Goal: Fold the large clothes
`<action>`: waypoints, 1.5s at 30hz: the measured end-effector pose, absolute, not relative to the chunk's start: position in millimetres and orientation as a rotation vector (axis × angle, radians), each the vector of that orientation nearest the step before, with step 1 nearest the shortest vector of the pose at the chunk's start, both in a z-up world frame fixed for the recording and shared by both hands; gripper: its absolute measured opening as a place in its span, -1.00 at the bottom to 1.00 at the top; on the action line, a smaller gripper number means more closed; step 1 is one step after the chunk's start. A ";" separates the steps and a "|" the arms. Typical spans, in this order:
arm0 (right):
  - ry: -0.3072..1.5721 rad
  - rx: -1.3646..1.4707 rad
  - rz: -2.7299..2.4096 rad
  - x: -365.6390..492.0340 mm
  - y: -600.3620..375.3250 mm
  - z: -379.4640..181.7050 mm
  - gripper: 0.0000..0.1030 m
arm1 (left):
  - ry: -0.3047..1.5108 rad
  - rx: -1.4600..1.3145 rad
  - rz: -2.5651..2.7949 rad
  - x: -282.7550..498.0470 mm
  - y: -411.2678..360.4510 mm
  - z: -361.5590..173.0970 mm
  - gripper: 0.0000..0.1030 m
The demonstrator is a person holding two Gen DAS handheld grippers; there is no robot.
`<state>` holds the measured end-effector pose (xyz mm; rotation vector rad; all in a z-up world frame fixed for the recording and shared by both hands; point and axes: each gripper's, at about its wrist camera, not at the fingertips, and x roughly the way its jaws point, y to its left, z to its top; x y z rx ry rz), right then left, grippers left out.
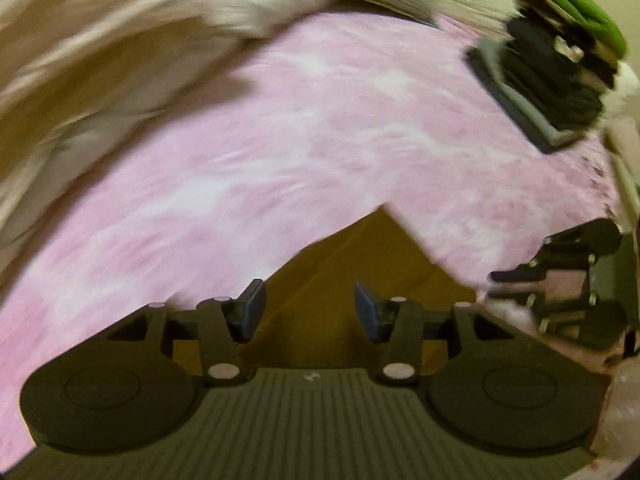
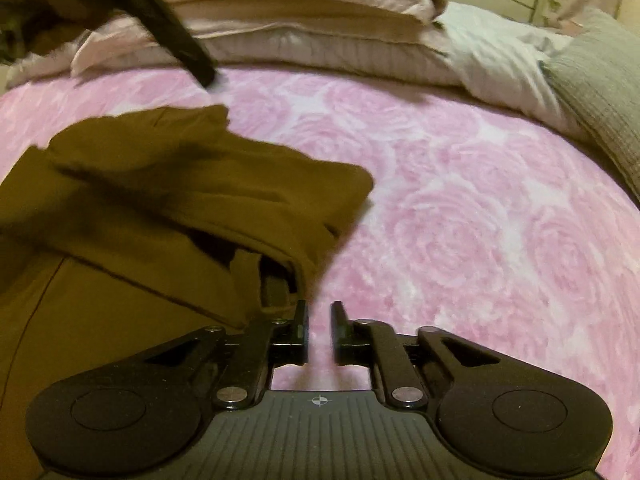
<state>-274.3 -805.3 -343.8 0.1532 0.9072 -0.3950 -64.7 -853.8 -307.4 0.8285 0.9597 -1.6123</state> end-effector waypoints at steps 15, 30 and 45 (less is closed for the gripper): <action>0.827 0.160 -0.356 -259.4 -810.1 -363.4 -1.00 | 1.025 0.946 -1.765 -114.4 -935.7 -372.7 -1.00; 0.892 0.237 -0.523 -289.7 -799.3 -340.3 -0.28 | 0.936 0.733 -1.513 -27.5 -883.7 -313.2 -1.00; 0.944 0.288 -0.405 -226.3 -710.9 -327.8 -0.19 | 1.097 0.613 -0.932 80.2 -595.3 -318.7 -0.50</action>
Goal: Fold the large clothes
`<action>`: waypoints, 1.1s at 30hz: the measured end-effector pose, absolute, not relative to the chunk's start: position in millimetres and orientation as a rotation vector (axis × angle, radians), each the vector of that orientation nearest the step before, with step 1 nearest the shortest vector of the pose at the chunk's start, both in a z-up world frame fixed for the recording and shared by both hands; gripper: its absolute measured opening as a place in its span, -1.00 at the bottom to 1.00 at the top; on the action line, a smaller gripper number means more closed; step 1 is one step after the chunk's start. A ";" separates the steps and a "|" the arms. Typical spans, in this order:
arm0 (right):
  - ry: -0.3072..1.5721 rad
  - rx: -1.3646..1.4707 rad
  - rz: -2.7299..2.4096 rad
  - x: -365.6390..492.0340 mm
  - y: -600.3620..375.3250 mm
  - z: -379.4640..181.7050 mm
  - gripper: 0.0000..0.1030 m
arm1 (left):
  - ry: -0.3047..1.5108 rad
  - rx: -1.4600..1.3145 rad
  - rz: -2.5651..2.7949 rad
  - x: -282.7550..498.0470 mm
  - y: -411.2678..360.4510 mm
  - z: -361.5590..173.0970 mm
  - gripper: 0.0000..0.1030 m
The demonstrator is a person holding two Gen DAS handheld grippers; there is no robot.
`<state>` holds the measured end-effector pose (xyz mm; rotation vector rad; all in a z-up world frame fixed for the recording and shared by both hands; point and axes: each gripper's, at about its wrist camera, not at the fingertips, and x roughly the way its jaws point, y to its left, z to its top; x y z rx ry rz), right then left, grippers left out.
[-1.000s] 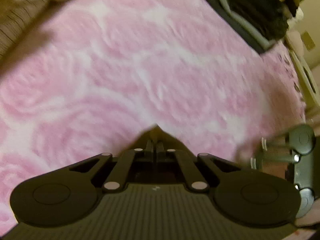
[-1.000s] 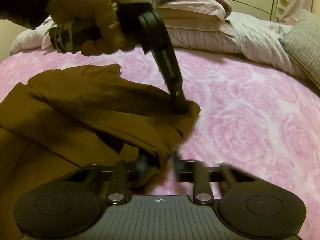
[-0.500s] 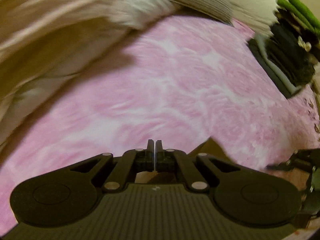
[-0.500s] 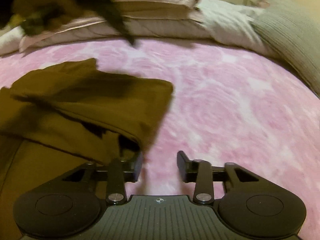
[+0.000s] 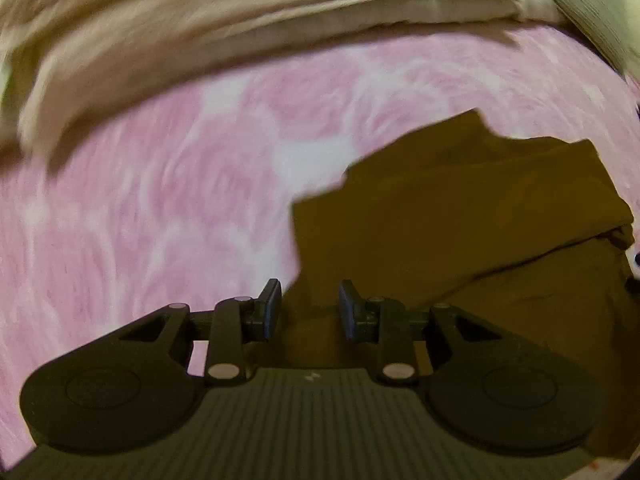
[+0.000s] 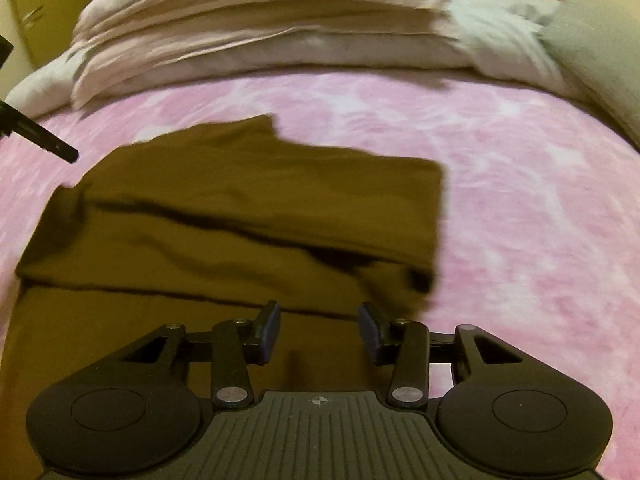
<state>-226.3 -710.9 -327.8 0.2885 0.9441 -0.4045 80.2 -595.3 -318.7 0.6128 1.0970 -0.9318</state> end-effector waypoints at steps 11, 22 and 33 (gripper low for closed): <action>1.017 0.196 -0.390 -192.6 -702.1 -358.8 -0.12 | 1.092 0.381 -0.971 98.4 -601.6 -364.4 -0.85; 1.032 0.213 -0.425 -193.4 -707.1 -354.2 -0.07 | 1.126 0.324 -0.900 80.2 -548.3 -346.5 -0.87; 1.010 0.208 -0.416 -205.7 -701.7 -342.7 -0.03 | 1.111 0.288 -0.908 70.8 -528.0 -331.9 -0.86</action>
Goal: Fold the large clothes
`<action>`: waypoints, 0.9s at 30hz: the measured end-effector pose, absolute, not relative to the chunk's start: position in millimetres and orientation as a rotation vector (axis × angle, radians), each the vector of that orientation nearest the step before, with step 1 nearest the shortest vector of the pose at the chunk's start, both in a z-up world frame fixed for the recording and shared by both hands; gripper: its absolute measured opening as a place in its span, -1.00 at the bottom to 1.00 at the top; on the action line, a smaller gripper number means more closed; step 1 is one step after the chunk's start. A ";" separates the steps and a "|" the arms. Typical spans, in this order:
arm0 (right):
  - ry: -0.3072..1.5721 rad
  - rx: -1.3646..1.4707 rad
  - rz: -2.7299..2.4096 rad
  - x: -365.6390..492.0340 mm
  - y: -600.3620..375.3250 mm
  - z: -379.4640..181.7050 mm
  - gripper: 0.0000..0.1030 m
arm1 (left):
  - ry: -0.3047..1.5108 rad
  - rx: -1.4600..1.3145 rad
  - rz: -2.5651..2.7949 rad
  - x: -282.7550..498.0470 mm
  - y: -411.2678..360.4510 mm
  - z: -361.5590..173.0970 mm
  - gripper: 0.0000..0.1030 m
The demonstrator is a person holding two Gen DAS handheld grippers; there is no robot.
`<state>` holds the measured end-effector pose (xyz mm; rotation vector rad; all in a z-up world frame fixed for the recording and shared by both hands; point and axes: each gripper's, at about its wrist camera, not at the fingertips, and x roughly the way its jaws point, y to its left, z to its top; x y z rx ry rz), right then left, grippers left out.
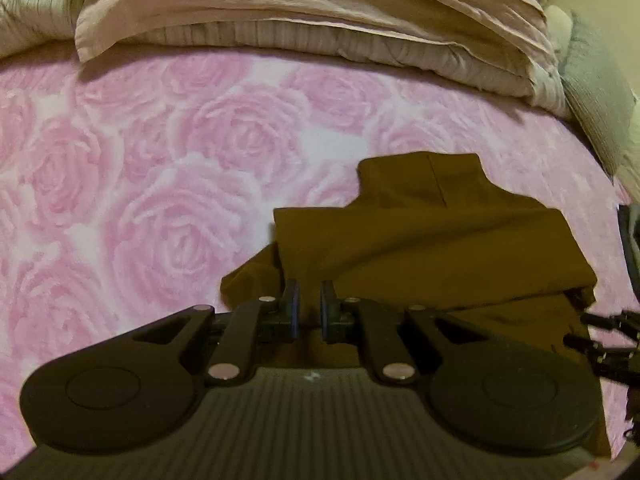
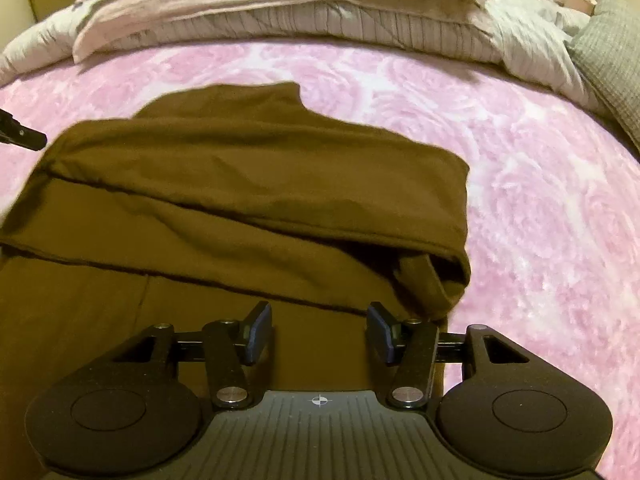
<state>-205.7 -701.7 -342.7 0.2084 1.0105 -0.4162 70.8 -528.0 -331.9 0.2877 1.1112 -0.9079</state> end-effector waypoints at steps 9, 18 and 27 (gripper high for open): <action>0.989 0.140 -0.324 -183.4 -686.3 -348.9 -0.03 | 1.123 0.380 -0.913 63.7 -539.2 -362.1 -0.44; 0.988 0.141 -0.349 -194.1 -697.9 -338.4 -0.03 | 1.137 0.367 -0.924 61.0 -522.6 -318.5 -1.00; 1.008 0.136 -0.379 -196.3 -711.2 -345.7 -0.03 | 1.119 0.467 -0.906 55.3 -516.2 -335.5 -0.82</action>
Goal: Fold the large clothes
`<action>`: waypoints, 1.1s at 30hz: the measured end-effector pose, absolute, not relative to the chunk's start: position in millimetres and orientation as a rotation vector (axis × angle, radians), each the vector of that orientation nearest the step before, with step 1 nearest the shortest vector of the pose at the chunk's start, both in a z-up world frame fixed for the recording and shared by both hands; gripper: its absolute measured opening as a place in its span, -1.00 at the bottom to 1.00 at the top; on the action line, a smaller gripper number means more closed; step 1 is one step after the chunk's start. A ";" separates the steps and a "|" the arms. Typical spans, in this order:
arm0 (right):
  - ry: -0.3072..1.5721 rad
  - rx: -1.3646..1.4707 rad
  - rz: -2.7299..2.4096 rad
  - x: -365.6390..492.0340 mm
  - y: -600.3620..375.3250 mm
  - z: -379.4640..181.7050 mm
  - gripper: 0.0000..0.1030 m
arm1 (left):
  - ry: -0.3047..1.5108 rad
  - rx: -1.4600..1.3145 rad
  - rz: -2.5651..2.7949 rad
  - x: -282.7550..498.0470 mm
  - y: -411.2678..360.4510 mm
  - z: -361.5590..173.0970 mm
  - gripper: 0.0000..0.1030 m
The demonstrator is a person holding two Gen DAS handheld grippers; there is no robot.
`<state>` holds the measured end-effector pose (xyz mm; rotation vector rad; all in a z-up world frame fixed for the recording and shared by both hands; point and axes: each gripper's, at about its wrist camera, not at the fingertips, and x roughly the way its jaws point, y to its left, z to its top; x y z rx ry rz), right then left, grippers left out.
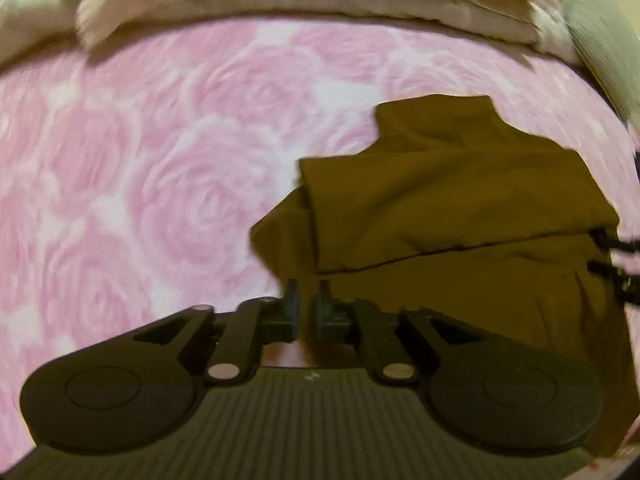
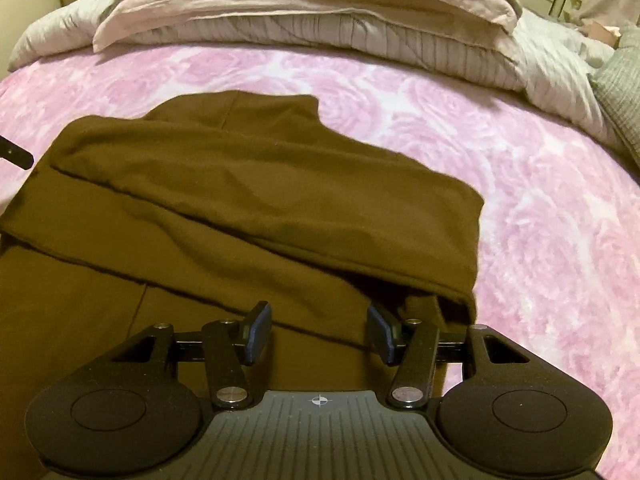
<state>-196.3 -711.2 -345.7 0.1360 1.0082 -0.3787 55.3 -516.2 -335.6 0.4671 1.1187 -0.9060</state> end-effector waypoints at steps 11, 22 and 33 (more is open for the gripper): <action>0.987 0.297 -0.406 -196.3 -750.5 -360.2 -0.03 | 0.954 0.763 -1.102 29.6 -558.7 -372.2 -0.45; 0.971 0.659 -0.720 -280.1 -797.3 -361.4 -0.03 | 1.029 0.736 -1.026 2.0 -519.9 -347.9 -0.42; 1.029 0.692 -0.477 -316.1 -748.0 -370.1 -0.03 | 1.145 0.642 -0.995 -119.2 -473.0 -348.4 -0.34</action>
